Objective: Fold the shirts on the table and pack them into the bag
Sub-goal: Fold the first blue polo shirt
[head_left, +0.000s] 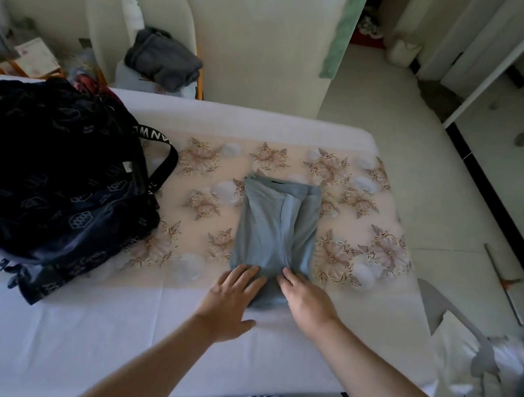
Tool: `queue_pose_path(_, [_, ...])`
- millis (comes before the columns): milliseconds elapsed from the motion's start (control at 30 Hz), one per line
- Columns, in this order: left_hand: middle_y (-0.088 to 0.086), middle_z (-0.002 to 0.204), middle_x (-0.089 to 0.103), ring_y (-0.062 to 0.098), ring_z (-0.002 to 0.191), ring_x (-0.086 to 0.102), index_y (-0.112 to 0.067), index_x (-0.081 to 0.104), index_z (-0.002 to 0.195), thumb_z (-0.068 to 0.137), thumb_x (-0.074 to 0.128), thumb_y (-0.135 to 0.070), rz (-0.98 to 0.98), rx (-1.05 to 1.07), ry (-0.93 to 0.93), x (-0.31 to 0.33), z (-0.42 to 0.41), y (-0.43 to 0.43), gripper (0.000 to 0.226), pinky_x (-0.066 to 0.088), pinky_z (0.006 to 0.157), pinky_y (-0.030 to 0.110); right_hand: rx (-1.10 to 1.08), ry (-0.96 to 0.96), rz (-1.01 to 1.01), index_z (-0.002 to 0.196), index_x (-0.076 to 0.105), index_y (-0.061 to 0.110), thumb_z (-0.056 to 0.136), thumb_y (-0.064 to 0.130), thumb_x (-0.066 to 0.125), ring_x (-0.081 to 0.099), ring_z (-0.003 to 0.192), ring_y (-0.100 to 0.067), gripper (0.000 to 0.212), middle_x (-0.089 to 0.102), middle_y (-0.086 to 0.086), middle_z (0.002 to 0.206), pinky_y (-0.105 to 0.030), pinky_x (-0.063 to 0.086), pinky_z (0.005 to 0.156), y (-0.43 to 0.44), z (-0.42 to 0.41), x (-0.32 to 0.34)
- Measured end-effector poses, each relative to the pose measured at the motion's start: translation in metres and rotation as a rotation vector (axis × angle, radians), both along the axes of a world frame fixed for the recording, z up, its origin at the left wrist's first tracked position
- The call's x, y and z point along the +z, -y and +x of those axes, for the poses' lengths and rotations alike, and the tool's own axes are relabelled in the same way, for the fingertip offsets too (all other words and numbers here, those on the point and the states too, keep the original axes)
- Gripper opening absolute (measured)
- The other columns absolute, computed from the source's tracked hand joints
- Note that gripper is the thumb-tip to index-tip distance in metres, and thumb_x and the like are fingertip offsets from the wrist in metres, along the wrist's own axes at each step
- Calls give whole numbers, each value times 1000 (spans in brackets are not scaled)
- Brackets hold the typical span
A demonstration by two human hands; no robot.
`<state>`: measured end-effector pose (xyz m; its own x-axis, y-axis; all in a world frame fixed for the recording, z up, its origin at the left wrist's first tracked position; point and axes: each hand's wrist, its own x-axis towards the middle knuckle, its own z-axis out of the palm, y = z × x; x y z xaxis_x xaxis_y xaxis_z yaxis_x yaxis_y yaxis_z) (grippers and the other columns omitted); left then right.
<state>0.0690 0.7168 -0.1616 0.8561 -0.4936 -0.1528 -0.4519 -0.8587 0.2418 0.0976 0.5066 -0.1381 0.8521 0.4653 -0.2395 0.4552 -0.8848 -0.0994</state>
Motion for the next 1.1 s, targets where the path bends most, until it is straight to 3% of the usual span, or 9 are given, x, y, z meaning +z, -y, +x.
queue_pose_path(167, [1,118,67,24,104,65,-23,60,126,74,65,-17,-283,131,-49,20,7,-1,52,53,83,28,-126,-98,179,97,64,14,89,12,51,63,93,-33,15,67,-7,101,-36,40,68,8,4,35])
queue_pose_path(333, [-3,86,63,20,77,60,-28,61,110,88,50,-15,-403,282,-273,63,38,-11,28,42,60,26,-259,27,384,84,63,20,76,21,57,59,78,-19,10,60,6,91,-27,38,60,30,8,45])
queue_pose_path(433, [-3,88,61,22,76,59,-28,58,114,87,52,-16,-428,379,-230,81,72,-8,30,46,63,28,-477,0,483,82,58,23,81,28,62,56,74,-19,6,59,7,81,-28,34,59,33,23,46])
queue_pose_path(567, [11,110,66,33,95,62,-19,55,124,94,51,-18,-416,521,13,73,94,6,30,53,81,41,-653,-10,465,121,66,21,94,34,63,66,99,-25,30,72,-2,109,-28,45,75,29,52,42])
queue_pose_path(700, [7,123,58,31,114,54,-18,60,123,89,59,-18,-239,212,356,46,75,29,34,45,95,43,-676,-46,358,115,64,25,100,42,51,66,96,-31,27,71,-5,104,-38,53,78,19,75,35])
queue_pose_path(767, [6,145,48,30,135,43,-24,54,136,90,56,-35,-107,-2,292,23,66,36,47,37,110,47,-682,-40,300,101,62,23,100,43,49,65,91,-32,24,70,-5,96,-37,51,72,16,85,30])
queue_pose_path(900, [-1,164,-13,29,151,-14,-37,-5,156,91,45,-61,85,24,-47,-7,71,30,86,-2,121,52,-522,190,233,111,58,17,96,30,60,62,96,-32,20,62,-7,108,-37,47,72,19,94,18])
queue_pose_path(1000, [-1,163,-20,28,150,-18,-38,-14,154,91,40,-64,129,44,-81,-6,83,30,87,0,120,57,-73,449,280,129,57,14,90,25,63,55,113,-29,41,54,-9,128,-43,48,94,21,81,10])
queue_pose_path(1100, [-1,163,-20,28,149,-19,-32,-12,155,84,25,-70,143,45,-107,-9,93,29,89,2,120,57,88,205,208,150,39,10,94,53,46,34,143,-28,71,34,-12,157,-43,30,118,18,63,-3])
